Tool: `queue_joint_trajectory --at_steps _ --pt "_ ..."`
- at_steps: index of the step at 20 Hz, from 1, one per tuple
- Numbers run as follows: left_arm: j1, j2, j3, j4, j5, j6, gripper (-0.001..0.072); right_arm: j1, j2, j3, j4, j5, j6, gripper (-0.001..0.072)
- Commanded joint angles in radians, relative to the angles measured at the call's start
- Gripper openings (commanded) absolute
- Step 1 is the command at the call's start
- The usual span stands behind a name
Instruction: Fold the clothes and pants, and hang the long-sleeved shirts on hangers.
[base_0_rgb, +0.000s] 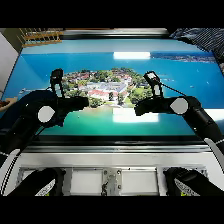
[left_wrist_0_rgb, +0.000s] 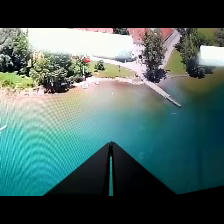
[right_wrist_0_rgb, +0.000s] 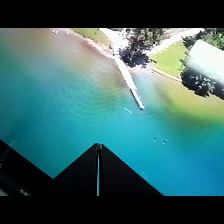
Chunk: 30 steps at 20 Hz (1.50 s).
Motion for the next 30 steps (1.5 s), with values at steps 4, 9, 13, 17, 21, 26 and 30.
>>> queue_joint_trajectory --at_steps 4,9,13,17,21,26,30 --pt "0.0 0.001 0.0 0.0 0.0 0.0 0.0013 0.001 -0.001 0.0 0.0 0.0 0.0 0.0043" --pt "0.0 0.001 0.0 0.0 0.0 0.0 0.0013 0.001 -0.001 0.0 0.0 0.0 0.0 0.0043" --pt "0.0 0.0 0.0 0.0 0.017 0.0 0.0013 0.001 -0.001 0.0 0.0 0.0 0.0 0.0043" --pt "0.019 0.001 0.011 0.136 0.047 0.084 0.0511 0.001 -0.001 0.0 0.0 0.0 0.0 0.0043" --pt "0.189 0.0 0.008 0.458 -0.182 0.081 0.0716 0.001 -0.001 0.0 0.0 0.0 0.0 0.0043" --pt "0.454 0.0 -0.163 0.471 -0.129 0.083 0.0717 0.001 -0.001 0.0 0.0 0.0 0.0 0.0042" --pt "0.461 0.0 -0.249 0.471 0.006 0.082 0.0717 0.001 -0.001 0.0 0.0 0.0 0.0 0.0043"
